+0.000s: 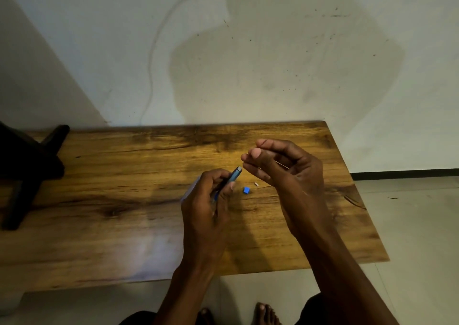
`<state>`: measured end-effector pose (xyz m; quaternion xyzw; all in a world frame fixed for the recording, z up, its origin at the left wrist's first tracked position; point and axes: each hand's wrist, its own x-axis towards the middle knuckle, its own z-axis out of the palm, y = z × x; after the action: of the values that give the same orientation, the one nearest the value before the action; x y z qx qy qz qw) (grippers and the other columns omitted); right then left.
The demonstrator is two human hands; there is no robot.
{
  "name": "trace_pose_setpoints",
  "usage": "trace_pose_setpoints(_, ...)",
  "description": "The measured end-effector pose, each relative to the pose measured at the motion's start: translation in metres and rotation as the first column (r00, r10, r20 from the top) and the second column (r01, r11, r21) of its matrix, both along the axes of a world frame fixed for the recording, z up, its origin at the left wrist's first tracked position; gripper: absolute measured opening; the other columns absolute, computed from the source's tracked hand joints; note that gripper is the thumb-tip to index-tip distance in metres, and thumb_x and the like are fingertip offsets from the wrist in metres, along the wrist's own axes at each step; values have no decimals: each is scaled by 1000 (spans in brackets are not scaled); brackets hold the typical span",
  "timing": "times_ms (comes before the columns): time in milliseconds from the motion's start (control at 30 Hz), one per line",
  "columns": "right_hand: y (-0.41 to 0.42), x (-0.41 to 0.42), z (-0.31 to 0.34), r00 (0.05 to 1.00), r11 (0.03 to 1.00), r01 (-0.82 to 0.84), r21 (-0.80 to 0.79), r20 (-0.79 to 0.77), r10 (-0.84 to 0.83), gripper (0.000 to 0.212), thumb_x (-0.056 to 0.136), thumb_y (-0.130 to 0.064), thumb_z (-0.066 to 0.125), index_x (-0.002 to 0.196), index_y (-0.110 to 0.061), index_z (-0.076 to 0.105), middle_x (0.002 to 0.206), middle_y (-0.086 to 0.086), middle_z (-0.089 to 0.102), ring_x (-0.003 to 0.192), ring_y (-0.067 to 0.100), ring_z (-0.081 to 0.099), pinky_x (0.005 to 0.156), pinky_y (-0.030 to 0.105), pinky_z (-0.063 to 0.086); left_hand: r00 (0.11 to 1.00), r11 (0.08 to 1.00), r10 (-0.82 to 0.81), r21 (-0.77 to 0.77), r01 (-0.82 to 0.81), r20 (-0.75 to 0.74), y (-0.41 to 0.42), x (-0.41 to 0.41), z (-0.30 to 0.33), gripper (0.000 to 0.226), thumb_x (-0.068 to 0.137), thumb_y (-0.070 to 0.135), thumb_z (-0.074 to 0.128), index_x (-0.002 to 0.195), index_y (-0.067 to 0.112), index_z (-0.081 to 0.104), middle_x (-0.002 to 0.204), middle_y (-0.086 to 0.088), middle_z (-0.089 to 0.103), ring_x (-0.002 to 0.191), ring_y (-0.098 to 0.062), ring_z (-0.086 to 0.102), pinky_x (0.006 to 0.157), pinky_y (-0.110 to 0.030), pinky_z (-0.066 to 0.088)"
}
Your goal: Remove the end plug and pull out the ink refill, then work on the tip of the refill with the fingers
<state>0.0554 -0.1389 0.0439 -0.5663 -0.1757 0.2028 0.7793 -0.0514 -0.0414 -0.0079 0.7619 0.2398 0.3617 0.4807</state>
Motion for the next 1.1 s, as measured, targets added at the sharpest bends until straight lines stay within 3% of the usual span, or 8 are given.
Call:
trace_pose_setpoints(233, 1, -3, 0, 1000, 1000, -9, -15, 8, 9, 21, 88, 4, 69, 108, 7, 68, 94, 20, 77, 91, 31, 78, 79, 36, 62, 1000, 1000, 4, -27, -4, 5, -1, 1, 5, 15, 94, 8, 67, 106, 17, 68, 99, 2, 74, 95, -7, 71, 79, -14, 53)
trace_pose_setpoints(467, 4, -4, 1, 1000, 1000, -3, -9, 11, 3, 19, 86, 5, 70, 105, 4, 70, 89, 16, 78, 89, 29, 78, 77, 33, 62, 1000, 1000, 12, -21, -12, 3, -1, 2, 8, 15, 94, 8, 66, 107, 17, 68, 99, 2, 74, 94, -9, 72, 79, -19, 56)
trace_pose_setpoints(867, 4, -3, -1, 974, 989, 41, -141, 227, -8, 17, 85, 0, 75, 103, 1, 73, 93, 13, 78, 87, 20, 78, 74, 27, 62, 1000, 1000, 3, -2, -3, 0, 0, 0, 10, 19, 94, 7, 67, 107, 21, 67, 100, 3, 74, 96, -7, 70, 81, -15, 54)
trace_pose_setpoints(1100, 3, 0, -2, 968, 989, 25, -148, 250, 13, 16, 86, 1, 74, 102, 2, 72, 92, 14, 78, 86, 20, 78, 73, 27, 62, 1000, 1000, 1, 12, -1, -4, 0, 1, 9, 17, 94, 7, 67, 108, 15, 68, 100, 2, 74, 96, -8, 71, 81, -18, 56)
